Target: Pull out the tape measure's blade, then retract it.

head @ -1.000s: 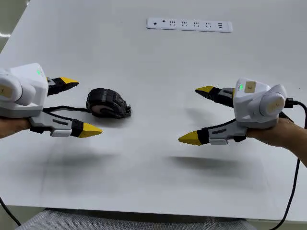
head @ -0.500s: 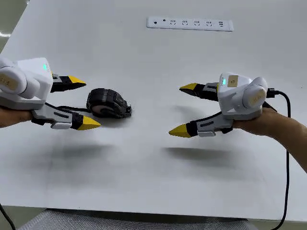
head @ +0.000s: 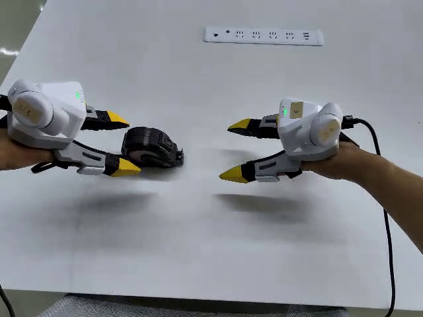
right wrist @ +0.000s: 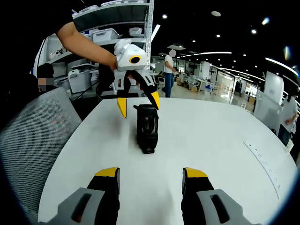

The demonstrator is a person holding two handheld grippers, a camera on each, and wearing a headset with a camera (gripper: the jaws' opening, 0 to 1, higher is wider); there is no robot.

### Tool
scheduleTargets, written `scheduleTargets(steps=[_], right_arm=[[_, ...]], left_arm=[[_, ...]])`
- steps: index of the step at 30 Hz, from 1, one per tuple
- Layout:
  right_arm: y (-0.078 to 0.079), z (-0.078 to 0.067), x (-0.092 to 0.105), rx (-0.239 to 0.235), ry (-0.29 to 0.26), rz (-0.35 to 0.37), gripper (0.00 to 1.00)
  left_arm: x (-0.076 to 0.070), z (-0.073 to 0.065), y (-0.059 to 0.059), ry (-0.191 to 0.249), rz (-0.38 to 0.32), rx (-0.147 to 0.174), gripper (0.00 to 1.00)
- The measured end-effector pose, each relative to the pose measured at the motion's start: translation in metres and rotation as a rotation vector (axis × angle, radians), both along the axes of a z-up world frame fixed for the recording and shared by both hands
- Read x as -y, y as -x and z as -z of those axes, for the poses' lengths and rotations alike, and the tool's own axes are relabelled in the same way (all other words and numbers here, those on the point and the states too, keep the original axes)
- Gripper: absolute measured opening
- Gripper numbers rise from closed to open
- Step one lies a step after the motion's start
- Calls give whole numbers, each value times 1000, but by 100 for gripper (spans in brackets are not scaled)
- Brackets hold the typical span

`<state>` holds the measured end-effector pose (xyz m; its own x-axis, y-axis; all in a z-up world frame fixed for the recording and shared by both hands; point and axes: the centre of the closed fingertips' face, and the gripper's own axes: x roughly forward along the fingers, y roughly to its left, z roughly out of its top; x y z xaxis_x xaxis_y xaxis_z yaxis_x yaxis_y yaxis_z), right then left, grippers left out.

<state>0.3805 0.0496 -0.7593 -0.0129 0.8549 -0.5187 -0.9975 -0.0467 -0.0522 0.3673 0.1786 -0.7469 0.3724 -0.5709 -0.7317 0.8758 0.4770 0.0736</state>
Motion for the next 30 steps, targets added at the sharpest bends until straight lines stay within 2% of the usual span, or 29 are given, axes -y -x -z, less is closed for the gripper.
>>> scheduleTargets(steps=[11,17,30], right_arm=[[3,10,-24,11,19,-60,42],[4,21,-34,6,39,-92,38],[5,28,-56,13,57,-115,27]], left_arm=[[-1,9,-7,-63,56,-18,39],[-2,12,-11,-73,69,-25,36],[-1,18,-12,-97,101,-23,32]])
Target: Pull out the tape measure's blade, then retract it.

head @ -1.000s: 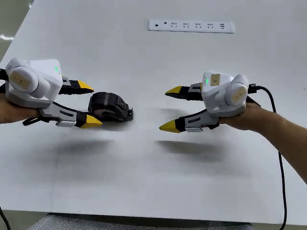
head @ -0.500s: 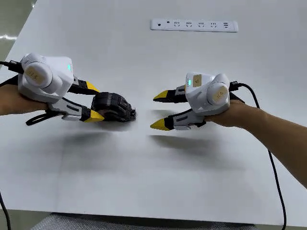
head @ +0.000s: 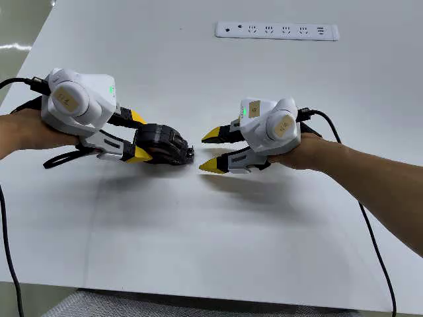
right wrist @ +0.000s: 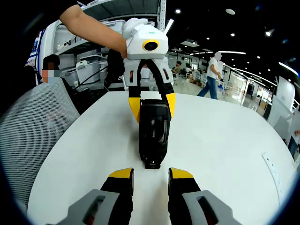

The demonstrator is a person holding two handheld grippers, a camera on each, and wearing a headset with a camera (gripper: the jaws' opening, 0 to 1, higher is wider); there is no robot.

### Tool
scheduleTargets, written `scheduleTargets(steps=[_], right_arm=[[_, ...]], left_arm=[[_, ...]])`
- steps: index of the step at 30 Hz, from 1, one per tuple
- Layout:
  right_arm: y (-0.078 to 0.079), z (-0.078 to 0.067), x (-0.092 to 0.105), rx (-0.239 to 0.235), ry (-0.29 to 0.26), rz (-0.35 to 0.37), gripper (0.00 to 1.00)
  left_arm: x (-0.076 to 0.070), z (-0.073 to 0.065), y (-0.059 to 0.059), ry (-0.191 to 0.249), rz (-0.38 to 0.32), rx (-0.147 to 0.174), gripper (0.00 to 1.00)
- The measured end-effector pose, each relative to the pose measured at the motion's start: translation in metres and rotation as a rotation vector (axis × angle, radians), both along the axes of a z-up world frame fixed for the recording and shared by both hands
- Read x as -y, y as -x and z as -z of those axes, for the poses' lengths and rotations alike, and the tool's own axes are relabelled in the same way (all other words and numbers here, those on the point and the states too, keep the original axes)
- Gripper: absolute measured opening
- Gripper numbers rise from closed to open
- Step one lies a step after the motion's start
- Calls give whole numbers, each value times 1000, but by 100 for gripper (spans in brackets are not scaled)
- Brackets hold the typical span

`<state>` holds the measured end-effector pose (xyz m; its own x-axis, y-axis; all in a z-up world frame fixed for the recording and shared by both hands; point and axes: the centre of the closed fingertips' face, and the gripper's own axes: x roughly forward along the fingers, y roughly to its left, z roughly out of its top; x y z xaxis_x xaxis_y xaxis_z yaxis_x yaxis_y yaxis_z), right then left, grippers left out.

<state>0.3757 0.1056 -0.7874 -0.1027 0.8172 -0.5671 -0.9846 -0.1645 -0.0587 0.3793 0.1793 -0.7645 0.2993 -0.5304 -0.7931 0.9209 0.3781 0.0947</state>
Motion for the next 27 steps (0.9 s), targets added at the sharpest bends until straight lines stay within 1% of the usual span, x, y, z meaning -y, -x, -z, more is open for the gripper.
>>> scheduleTargets(steps=[5,6,7,9,10,11,12,13,14,15,21,27], right_arm=[[-1,5,-6,2,9,-15,25],[-1,6,-8,7,12,-20,24],[-1,6,-9,9,14,-23,23],[-2,8,-11,15,20,-30,21],[-2,8,-12,16,21,-32,21],[-2,9,-13,17,24,-36,20],[-2,10,-14,17,27,-39,19],[-2,10,-14,19,29,-42,19],[-2,11,-15,20,31,-44,19],[-2,11,-15,21,33,-46,18],[-4,16,-21,20,46,-53,13],[-3,15,-20,15,45,-47,13]], left_arm=[[-1,3,1,-4,11,-12,28],[0,4,3,-1,18,-22,26],[0,4,2,-3,16,-16,26],[0,5,2,-1,17,-19,26],[0,6,2,-5,23,-16,26],[-1,9,2,-29,42,-4,26],[-2,10,3,-39,50,-1,26],[-1,11,2,-37,48,-4,26],[-2,10,2,-33,41,-13,26],[-2,10,2,-30,41,-15,26],[-2,10,3,-20,45,-18,26],[-2,10,3,-10,40,-21,25]])
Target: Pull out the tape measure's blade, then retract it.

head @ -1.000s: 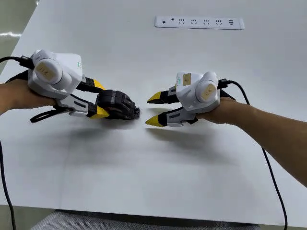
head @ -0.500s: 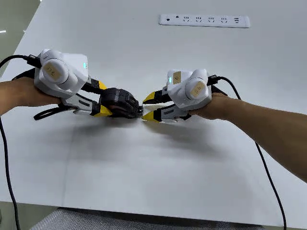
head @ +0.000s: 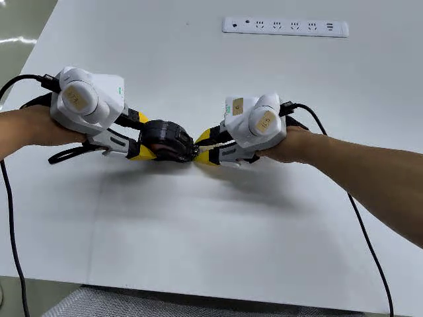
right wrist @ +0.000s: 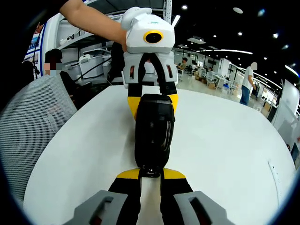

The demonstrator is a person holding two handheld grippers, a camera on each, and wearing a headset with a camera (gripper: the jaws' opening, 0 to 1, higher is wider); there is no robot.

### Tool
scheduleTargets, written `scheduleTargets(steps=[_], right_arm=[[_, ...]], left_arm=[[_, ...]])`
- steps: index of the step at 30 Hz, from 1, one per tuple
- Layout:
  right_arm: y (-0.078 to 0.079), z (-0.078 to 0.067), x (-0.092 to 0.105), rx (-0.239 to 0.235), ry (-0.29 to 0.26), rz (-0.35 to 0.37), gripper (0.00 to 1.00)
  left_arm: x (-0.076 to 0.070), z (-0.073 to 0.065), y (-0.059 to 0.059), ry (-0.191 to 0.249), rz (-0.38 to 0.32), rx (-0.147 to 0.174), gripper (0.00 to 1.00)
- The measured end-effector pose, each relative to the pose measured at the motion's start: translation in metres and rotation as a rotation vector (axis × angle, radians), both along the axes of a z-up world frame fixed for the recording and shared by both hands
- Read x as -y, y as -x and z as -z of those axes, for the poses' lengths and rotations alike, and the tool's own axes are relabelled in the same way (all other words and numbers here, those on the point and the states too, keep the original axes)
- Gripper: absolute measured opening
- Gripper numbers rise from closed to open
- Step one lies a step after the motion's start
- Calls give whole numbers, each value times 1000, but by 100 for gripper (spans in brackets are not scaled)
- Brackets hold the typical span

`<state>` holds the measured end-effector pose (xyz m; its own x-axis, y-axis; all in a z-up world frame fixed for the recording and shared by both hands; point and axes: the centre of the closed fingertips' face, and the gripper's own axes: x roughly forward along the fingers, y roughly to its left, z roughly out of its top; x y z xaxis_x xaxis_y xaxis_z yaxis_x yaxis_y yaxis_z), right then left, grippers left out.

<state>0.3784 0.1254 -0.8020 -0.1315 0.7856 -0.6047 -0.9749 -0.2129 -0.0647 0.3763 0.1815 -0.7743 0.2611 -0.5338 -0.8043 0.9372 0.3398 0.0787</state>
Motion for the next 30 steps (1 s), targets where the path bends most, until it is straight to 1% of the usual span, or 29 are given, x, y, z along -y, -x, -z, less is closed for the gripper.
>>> scheduleTargets(steps=[11,17,20,30], right_arm=[[3,-3,1,-16,1,19,10],[3,-4,1,-2,3,14,9],[2,-4,2,-2,4,15,9],[3,-4,3,2,5,11,9]], left_arm=[[1,-1,1,7,-4,-7,24],[1,0,1,9,-10,-11,24],[0,0,0,15,-14,-15,24],[1,0,-1,9,-8,-18,24]])
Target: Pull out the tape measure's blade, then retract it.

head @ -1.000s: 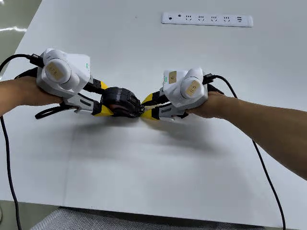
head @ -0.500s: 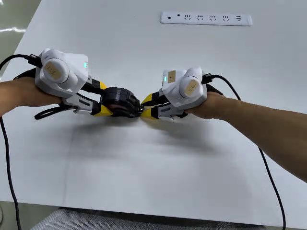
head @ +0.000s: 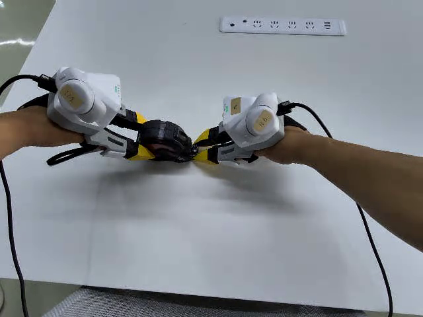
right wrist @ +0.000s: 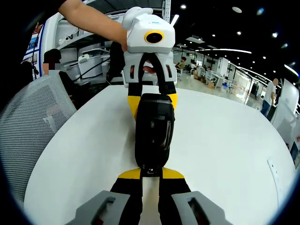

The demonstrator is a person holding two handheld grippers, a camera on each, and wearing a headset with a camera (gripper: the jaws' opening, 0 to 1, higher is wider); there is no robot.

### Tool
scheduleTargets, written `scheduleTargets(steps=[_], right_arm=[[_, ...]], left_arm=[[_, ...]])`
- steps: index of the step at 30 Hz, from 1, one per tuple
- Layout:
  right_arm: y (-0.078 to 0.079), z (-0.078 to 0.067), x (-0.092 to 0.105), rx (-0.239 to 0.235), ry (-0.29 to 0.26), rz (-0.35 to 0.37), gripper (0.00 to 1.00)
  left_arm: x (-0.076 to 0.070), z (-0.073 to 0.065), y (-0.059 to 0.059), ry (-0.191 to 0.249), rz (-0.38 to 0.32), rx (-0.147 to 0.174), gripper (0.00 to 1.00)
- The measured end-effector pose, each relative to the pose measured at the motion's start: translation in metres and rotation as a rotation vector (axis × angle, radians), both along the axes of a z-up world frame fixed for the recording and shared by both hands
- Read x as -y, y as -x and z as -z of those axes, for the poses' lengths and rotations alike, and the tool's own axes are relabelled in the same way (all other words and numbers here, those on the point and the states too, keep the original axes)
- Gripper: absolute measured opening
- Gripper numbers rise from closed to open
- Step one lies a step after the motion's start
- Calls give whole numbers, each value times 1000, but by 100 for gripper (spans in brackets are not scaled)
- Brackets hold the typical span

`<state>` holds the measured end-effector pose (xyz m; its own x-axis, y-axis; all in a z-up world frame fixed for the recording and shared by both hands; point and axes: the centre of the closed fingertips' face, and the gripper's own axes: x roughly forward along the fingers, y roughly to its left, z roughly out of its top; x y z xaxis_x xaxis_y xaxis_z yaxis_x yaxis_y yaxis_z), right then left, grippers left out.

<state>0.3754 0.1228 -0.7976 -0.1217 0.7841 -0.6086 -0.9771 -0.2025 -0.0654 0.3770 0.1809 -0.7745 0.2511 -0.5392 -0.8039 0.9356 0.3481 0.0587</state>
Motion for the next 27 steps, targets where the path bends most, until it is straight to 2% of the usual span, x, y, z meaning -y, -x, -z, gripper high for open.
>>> scheduleTargets(steps=[27], right_arm=[[-6,5,16,18,15,-13,9]], left_arm=[[3,-1,1,-1,6,-12,24]])
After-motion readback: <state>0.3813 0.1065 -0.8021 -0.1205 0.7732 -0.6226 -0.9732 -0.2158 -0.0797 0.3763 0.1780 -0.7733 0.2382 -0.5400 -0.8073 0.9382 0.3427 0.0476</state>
